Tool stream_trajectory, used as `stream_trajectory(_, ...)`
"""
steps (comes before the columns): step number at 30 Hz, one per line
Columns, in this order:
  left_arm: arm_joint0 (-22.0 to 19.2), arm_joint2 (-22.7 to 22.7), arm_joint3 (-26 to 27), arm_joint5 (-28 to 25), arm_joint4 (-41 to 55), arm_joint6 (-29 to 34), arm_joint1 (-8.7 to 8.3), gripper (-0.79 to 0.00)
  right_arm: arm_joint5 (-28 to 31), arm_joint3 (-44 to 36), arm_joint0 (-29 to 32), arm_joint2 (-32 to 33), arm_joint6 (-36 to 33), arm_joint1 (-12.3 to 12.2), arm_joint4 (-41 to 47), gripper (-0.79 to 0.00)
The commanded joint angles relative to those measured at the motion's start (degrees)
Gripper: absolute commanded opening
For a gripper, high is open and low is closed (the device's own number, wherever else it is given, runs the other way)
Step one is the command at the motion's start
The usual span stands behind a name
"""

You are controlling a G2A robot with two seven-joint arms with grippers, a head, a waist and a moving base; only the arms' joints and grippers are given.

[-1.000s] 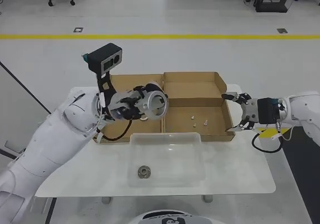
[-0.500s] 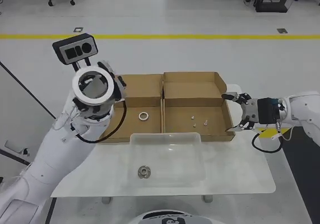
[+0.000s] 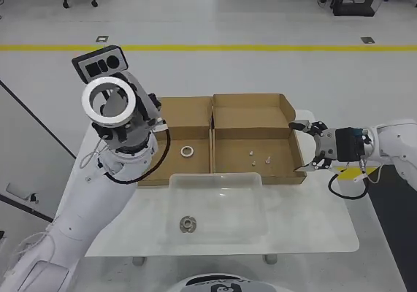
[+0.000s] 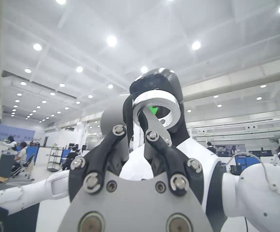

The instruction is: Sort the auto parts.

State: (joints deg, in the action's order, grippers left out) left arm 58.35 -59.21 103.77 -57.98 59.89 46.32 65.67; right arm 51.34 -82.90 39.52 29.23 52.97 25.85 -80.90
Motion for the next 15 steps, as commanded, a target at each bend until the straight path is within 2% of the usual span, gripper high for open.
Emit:
stream_trajectory(1, -0.17, -0.54, -2.17, 0.35, -4.85, 0.35, 0.05, -0.785, 0.0, 0.0, 0.0, 0.0, 0.0, 0.0, 0.0, 0.0)
stream_trajectory(6, -0.38, -0.71, -5.16, 0.77, -13.9, 0.75, 0.02, -0.785, 0.0, 0.0, 0.0, 0.0, 0.0, 0.0, 0.0, 0.0)
stream_trajectory(13, -0.66, 0.69, -4.46, -0.02, -12.09, -0.04, 0.44, -0.785, 0.0, 0.0, 0.0, 0.0, 0.0, 0.0, 0.0, 0.0)
stream_trajectory(15, -0.53, 0.83, -3.09, -0.02, -7.84, -0.04, 0.75, -0.785, 0.0, 0.0, 0.0, 0.0, 0.0, 0.0, 0.0, 0.0)
